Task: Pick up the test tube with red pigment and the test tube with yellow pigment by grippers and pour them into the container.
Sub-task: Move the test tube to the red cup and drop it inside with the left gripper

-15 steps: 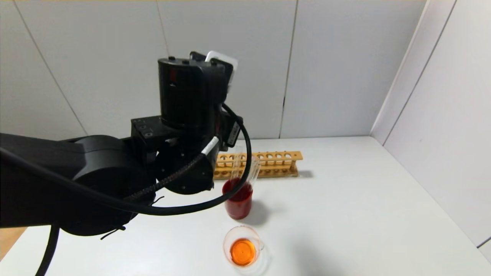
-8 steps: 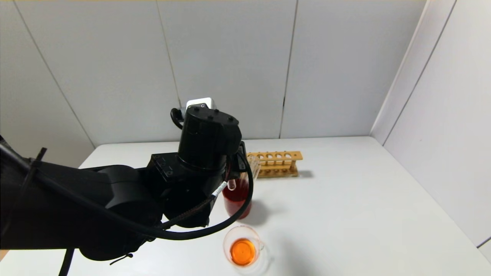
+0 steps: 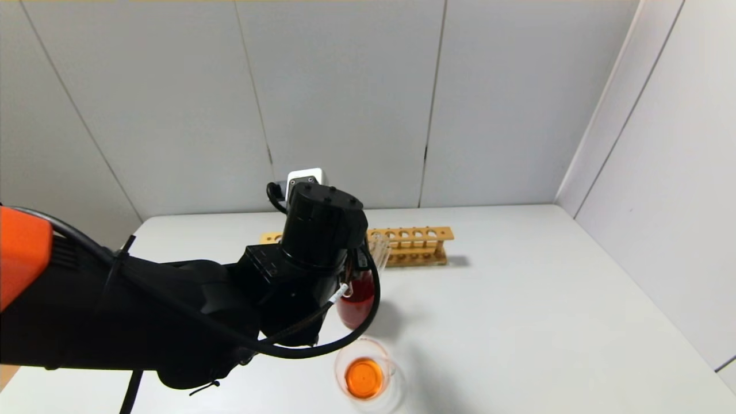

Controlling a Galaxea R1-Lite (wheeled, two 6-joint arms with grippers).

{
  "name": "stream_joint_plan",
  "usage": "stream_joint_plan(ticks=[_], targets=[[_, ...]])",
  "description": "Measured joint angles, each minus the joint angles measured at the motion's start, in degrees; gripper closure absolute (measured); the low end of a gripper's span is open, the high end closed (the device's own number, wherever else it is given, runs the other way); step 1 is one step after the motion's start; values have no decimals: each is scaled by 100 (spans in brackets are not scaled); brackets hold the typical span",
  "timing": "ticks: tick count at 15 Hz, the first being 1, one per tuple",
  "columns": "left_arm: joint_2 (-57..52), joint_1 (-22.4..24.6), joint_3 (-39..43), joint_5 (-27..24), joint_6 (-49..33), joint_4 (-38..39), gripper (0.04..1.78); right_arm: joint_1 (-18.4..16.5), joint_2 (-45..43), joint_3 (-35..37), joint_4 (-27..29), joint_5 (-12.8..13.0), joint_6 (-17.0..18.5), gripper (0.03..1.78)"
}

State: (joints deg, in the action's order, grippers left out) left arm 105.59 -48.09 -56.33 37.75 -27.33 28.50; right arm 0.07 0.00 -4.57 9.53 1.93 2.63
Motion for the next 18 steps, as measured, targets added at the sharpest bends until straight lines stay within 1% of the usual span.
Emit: stream_joint_plan(ticks=[4, 8, 11, 15, 18], targets=[[229, 195, -20, -66, 33, 471, 152, -2, 0, 0, 0, -4, 0, 6], [311, 358, 41, -341, -95, 551, 152, 2, 0, 0, 0, -2, 0, 6], [344, 386, 243, -347, -274, 575, 152, 0, 0, 0, 0, 0, 0, 6], [521, 430, 234, -344, -249, 873, 152, 0, 0, 0, 2, 0, 0, 6], [700, 455, 239, -341, -262, 956, 152, 0, 0, 0, 2, -2, 0, 6]])
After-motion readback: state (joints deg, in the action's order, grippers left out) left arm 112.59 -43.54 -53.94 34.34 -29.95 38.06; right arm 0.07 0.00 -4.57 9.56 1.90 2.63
